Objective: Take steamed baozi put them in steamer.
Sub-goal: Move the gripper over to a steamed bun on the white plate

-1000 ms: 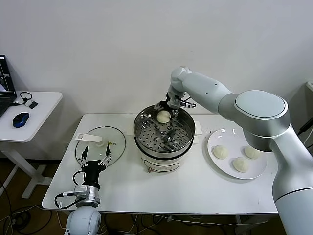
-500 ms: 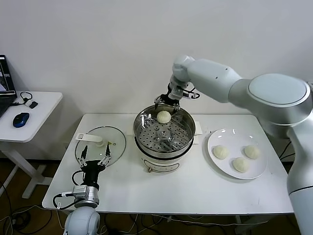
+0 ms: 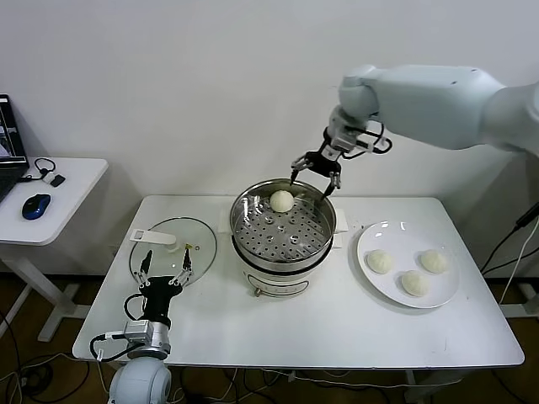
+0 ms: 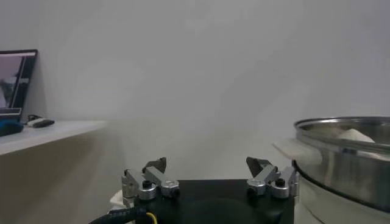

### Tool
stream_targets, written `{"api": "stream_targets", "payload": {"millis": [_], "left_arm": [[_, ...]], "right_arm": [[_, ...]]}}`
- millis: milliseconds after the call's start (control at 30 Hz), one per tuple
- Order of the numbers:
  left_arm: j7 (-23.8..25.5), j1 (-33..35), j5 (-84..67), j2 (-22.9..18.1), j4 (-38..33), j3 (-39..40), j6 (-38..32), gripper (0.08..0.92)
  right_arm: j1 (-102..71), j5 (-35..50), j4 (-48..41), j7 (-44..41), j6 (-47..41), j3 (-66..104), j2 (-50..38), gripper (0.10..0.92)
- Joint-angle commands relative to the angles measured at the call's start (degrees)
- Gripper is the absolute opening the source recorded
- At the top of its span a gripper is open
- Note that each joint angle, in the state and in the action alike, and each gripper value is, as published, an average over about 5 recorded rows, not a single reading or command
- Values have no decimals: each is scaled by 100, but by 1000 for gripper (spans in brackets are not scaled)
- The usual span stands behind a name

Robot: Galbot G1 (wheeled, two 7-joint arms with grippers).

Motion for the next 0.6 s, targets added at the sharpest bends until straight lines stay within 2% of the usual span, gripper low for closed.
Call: {"api": "stream_targets", "payload": {"millis": [33, 367, 600], "left_arm": [[-6, 2, -21, -4, 13, 35, -34, 823], [-12, 55, -117, 2, 54, 46, -131, 823], [-3, 41, -181, 28, 59, 29, -151, 823]], "right_arm": [[839, 1473, 1225, -106, -5190, -826, -833, 823], [1060, 1733, 1981, -86, -5906, -1333, -1135, 823], [548, 1758, 1888, -161, -6091, -1250, -1501, 823]]}}
